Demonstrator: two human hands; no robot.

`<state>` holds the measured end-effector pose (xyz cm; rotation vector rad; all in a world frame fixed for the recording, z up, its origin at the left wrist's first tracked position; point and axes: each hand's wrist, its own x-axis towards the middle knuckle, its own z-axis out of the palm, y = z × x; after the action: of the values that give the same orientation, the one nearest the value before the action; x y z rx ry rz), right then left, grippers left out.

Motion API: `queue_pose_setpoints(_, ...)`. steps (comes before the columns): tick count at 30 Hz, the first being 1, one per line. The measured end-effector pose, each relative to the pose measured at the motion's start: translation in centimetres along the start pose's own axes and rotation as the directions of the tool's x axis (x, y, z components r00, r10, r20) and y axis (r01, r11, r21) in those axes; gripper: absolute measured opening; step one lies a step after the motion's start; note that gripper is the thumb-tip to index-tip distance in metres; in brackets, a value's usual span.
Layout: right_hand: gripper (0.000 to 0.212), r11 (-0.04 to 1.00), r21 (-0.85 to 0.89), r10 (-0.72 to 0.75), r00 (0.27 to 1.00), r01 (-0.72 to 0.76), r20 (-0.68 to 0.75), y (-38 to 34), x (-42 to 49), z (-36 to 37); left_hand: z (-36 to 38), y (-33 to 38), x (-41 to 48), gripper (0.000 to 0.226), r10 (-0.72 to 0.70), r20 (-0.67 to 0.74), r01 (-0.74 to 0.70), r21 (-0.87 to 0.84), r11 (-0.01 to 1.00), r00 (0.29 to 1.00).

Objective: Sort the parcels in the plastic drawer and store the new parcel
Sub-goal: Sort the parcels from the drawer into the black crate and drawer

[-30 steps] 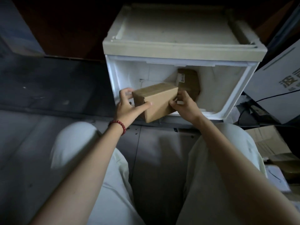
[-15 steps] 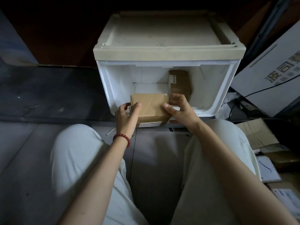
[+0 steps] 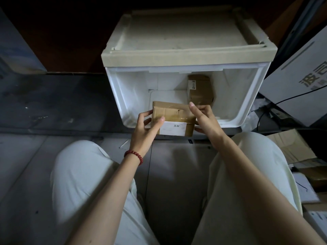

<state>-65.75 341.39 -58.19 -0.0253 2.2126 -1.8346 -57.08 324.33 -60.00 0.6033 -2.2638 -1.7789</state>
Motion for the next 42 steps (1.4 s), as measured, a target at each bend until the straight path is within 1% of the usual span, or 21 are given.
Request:
queue_pose_setpoints(4,0.041,1.0,-0.005,0.02,1.0,-0.02,0.014,0.1,0.3,-0.1,0.0,-0.3,0.1,0.063,0.006,0.04,-0.007,0.03,1.0,0.999)
queue_pose_setpoints(9,0.043,0.997,0.042,0.067,0.996,-0.07,0.062,-0.4,0.2,-0.6,0.3,-0.9,0.4,0.084,0.052,0.11,-0.068,0.147,0.987,0.993)
queue_pose_setpoints(11,0.044,0.994,0.065,0.082,0.994,-0.086,0.066,-0.4,0.3,-0.8,0.3,-1.3,0.6,0.092,0.064,0.106,-0.083,0.179,0.98,0.992)
queue_pose_setpoints(13,0.044,0.995,0.055,0.075,0.994,-0.08,0.08,-0.3,0.2,-1.1,0.2,-1.4,0.9,0.099,0.069,0.07,-0.082,0.192,0.978,0.995)
queue_pose_setpoints(14,0.044,0.997,0.035,0.06,0.995,-0.063,0.085,-0.2,0.2,-1.1,0.1,-1.4,1.1,0.099,0.077,0.063,-0.087,0.19,0.978,0.995)
queue_pose_setpoints(16,0.049,0.999,0.003,0.048,0.994,-0.049,0.101,-0.1,0.0,-1.2,-0.1,-1.3,1.3,0.092,0.095,0.06,-0.103,0.154,0.983,0.994)
queue_pose_setpoints(19,0.045,0.995,0.028,0.092,0.992,-0.095,0.092,-0.2,0.1,-1.4,0.1,-1.2,1.5,0.07,0.137,0.054,-0.143,0.127,0.982,0.989)
queue_pose_setpoints(20,0.042,0.993,0.031,0.111,0.989,-0.114,0.093,-0.3,0.1,-1.4,0.2,-1.3,1.5,0.067,0.14,0.045,-0.144,0.132,0.981,0.989)
queue_pose_setpoints(22,0.039,0.991,0.021,0.131,0.984,-0.135,0.122,-0.3,0.1,-1.4,0.3,-1.5,1.6,0.071,0.129,0.028,-0.132,0.139,0.982,0.991)
queue_pose_setpoints(23,0.041,0.99,0.011,0.137,0.979,-0.14,0.15,-0.1,0.0,-1.3,0.2,-1.6,1.7,0.075,0.12,0.02,-0.121,0.132,0.984,0.993)
queue_pose_setpoints(25,0.05,0.989,-0.023,0.145,0.968,-0.143,0.203,0.1,-0.3,-1.1,0.0,-1.6,1.9,0.077,0.099,0.009,-0.099,0.082,0.992,0.995)
queue_pose_setpoints(27,0.059,0.99,-0.063,0.135,0.964,-0.124,0.229,0.3,-0.3,-0.9,0.0,-1.4,1.9,0.075,0.083,0.001,-0.083,-0.008,0.997,0.997)
queue_pose_setpoints(29,0.059,0.992,-0.079,0.111,0.966,-0.095,0.235,0.4,-0.5,-0.8,0.1,-1.3,1.9,0.073,0.068,-0.006,-0.068,-0.068,0.995,0.998)
queue_pose_setpoints(32,0.059,0.997,-0.053,0.068,0.974,-0.058,0.215,0.2,-0.7,-0.8,0.3,-1.2,1.7,0.075,0.057,0.017,-0.057,-0.041,0.998,0.998)
queue_pose_setpoints(35,0.066,0.996,0.046,0.064,0.983,-0.073,0.173,-0.4,-0.8,-0.7,0.6,-1.0,1.3,0.075,0.04,0.04,-0.04,-0.008,0.999,0.998)
queue_pose_setpoints(37,0.07,0.995,0.086,0.046,0.989,-0.058,0.138,-0.6,-0.9,-0.6,0.8,-0.6,0.9,0.073,0.048,0.05,-0.048,0.005,0.999,0.998)
queue_pose_setpoints(39,0.075,0.992,0.119,0.021,0.988,-0.039,0.152,-0.7,-1.0,-0.6,1.1,-0.2,0.5,0.073,0.076,0.047,-0.076,-0.019,0.997,0.996)
queue_pose_setpoints(41,0.077,0.993,0.117,-0.015,0.984,-0.006,0.178,-0.8,-1.1,-0.6,1.4,0.2,0.0,0.075,0.139,0.04,-0.135,-0.075,0.988,0.99)
queue_pose_setpoints(42,0.074,0.994,0.106,-0.041,0.981,0.021,0.19,-1.2,-1.4,-0.7,1.4,0.5,-0.3,0.076,0.178,0.03,-0.175,-0.086,0.981,0.984)
